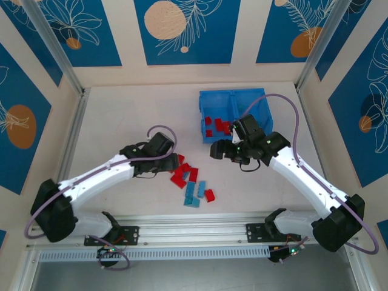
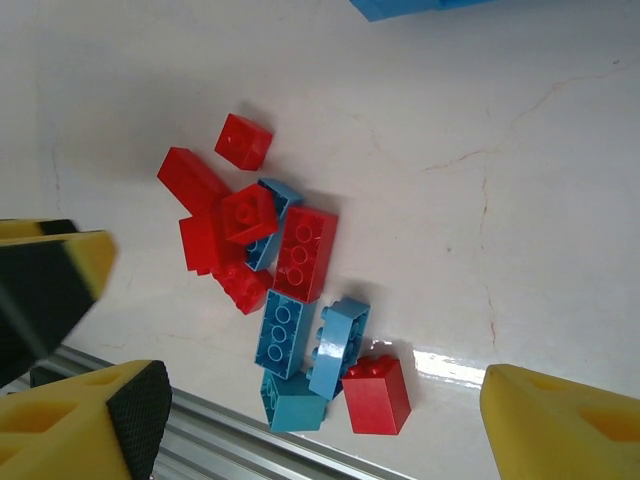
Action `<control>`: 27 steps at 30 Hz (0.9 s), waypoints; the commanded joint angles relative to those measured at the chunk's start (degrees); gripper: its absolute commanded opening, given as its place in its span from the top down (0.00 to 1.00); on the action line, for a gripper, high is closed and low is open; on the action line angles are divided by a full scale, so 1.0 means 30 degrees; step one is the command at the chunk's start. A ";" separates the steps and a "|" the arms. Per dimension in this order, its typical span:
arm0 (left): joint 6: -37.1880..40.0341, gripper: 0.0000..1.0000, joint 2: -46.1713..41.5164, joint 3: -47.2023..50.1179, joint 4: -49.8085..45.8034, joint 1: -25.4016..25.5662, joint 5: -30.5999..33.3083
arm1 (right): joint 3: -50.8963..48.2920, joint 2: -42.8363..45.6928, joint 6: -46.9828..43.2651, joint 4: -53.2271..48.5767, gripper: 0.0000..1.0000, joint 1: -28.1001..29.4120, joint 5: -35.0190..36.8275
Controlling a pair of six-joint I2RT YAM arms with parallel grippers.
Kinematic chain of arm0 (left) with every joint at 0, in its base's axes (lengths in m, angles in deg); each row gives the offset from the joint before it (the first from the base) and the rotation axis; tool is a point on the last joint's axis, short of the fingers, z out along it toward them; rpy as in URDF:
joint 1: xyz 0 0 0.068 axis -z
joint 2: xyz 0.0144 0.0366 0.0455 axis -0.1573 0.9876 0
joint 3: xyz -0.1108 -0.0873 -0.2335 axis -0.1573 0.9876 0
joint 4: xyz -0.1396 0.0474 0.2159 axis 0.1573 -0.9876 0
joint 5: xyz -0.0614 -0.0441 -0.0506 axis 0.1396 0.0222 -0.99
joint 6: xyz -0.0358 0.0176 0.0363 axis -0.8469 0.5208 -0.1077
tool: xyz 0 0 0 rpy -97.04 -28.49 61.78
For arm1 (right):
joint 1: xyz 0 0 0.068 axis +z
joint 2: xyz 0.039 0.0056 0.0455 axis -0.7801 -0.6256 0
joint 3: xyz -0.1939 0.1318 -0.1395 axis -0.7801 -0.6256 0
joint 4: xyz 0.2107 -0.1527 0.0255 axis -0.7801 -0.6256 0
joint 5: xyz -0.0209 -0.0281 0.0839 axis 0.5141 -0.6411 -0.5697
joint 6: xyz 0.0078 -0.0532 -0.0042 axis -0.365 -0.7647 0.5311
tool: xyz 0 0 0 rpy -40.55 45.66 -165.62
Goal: Sort the legos into containers by color
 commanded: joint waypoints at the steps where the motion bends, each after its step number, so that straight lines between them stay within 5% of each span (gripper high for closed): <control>1: -0.0726 0.25 0.1291 -0.0319 0.0991 0.0458 -0.1226 | -0.0353 0.1334 0.0231 -0.0681 0.17 0.0030 0.0406; 6: -0.0232 0.23 0.3359 -0.0500 0.1273 0.0739 -0.1289 | -0.1458 0.3005 0.0917 -0.0627 0.16 -0.0208 0.0763; 18: 0.0282 0.51 0.4679 -0.0359 0.2109 0.0866 -0.0862 | -0.1502 0.3559 0.0936 -0.0780 0.16 -0.0635 0.0582; 27: 0.2574 0.42 0.5298 -0.0671 0.2390 0.0836 0.1185 | -0.1473 0.3355 0.0937 -0.0550 0.16 -0.0635 -0.0062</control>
